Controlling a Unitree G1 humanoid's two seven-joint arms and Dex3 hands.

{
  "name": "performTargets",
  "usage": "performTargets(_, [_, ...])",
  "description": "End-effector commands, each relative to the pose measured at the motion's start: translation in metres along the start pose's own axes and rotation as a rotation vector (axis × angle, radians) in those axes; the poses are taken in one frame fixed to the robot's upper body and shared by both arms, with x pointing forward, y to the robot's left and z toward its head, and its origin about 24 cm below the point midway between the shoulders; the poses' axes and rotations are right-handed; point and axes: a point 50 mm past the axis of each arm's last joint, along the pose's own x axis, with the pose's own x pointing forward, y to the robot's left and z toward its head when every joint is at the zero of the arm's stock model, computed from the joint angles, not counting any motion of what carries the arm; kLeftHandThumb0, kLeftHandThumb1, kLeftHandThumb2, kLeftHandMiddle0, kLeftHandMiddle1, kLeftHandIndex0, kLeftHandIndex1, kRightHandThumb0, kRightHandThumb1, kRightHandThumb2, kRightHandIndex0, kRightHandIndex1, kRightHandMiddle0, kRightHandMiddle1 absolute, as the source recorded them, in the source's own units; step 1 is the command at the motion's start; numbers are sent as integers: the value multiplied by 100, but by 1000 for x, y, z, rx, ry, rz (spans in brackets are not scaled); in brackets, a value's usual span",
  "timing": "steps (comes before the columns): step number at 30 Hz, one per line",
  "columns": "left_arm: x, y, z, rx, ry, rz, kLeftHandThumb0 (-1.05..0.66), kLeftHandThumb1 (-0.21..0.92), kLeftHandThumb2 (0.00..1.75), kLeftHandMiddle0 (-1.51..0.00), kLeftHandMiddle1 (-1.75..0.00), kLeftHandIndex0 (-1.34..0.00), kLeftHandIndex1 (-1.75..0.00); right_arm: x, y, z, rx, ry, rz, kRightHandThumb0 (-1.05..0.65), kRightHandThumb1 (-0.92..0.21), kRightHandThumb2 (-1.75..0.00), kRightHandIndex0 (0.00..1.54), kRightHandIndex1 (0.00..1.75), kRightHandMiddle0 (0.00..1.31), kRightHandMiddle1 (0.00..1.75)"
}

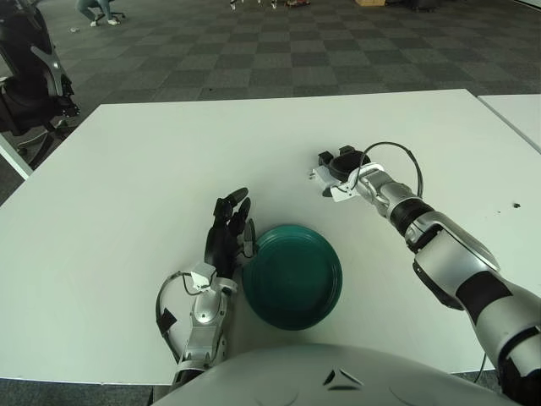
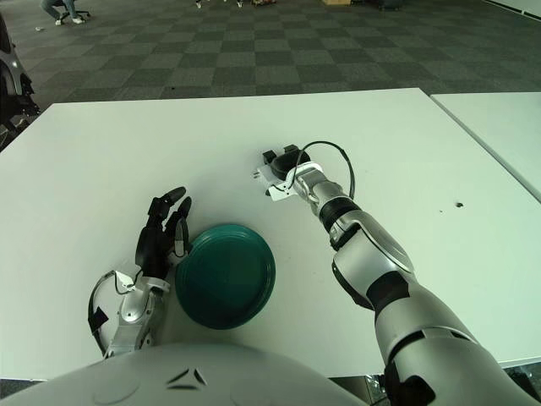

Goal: Put the charger into the plate.

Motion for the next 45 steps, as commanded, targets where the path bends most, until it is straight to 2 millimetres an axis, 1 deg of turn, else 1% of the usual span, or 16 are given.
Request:
performTargets(1, [-29,-2,-26,-62,141,91,-85,92,88,-43,0,-6,-88,-25,81,10,-12,-71,295,-44,-55,-101,84,174,44,174])
performTargets(9, [-29,0,-26,-51,145,93,-84,92,89,-43,0,-4,-87,-24,73,2,-33,-65,222,-43,-50,-107,93,175,47,175])
performTargets(11, [-29,1,-26,-54,147,94,-84,92,90,-42,0,-3,-87,-22,66,-1,-15,-46,183,-43,-50,-108,94,175,47,175])
performTargets(13, [-28,2,-25,-58,147,95,-84,92,90,-42,0,-3,-87,-19,56,-5,12,-27,133,-42,-51,-107,94,175,47,175])
performTargets(16, [-28,3,-25,-59,145,96,-83,92,90,-41,0,-2,-87,-14,35,-9,75,-10,37,-42,-52,-106,93,175,46,175])
performTargets(17, [-28,4,-25,-60,144,97,-83,92,90,-41,0,-2,-87,-12,21,-13,119,5,-27,-42,-52,-106,93,175,46,175])
performTargets(20, [-28,5,-24,-62,142,100,-83,92,90,-41,0,-2,-87,-10,-1,-20,193,26,-141,-42,-51,-106,95,175,46,175])
performTargets(21, [-28,6,-24,-62,142,100,-83,92,90,-41,0,-2,-87,-10,-3,-20,199,27,-150,-42,-51,-107,96,175,46,175])
performTargets(25, [-29,8,-23,-62,140,94,-82,92,90,-42,-1,-1,-87,-11,-36,-21,272,-10,-329,-43,-50,-108,99,175,47,175])
performTargets(26, [-29,9,-23,-62,139,92,-82,92,90,-43,-1,-1,-87,-12,-41,-20,288,-21,-363,-43,-49,-110,101,175,48,175])
performTargets(29, [-29,10,-21,-64,135,94,-80,92,89,-44,-2,-2,-88,-22,-71,-11,355,-118,-544,-43,-47,-112,103,175,49,175])
performTargets(32, [-29,11,-20,-67,133,100,-79,92,89,-45,-2,-3,-88,-41,-102,0,375,-202,-654,-44,-47,-112,103,175,50,175])
performTargets(34, [-29,12,-19,-66,127,102,-80,92,89,-45,-2,-3,-88,-54,-115,8,378,-238,-703,-44,-47,-113,102,175,50,175])
performTargets(36, [-29,13,-18,-66,124,103,-80,92,88,-44,-1,-3,-88,-63,-122,15,382,-267,-740,-44,-46,-113,101,175,50,175])
performTargets(41, [-29,14,-17,-60,122,100,-81,92,88,-43,0,-2,-88,-83,-132,28,369,-336,-773,-44,-44,-116,103,175,52,175])
performTargets(45, [-29,15,-17,-39,126,99,-81,92,89,-41,0,-1,-87,-95,-132,45,378,-438,-775,-45,-41,-120,107,175,54,175])
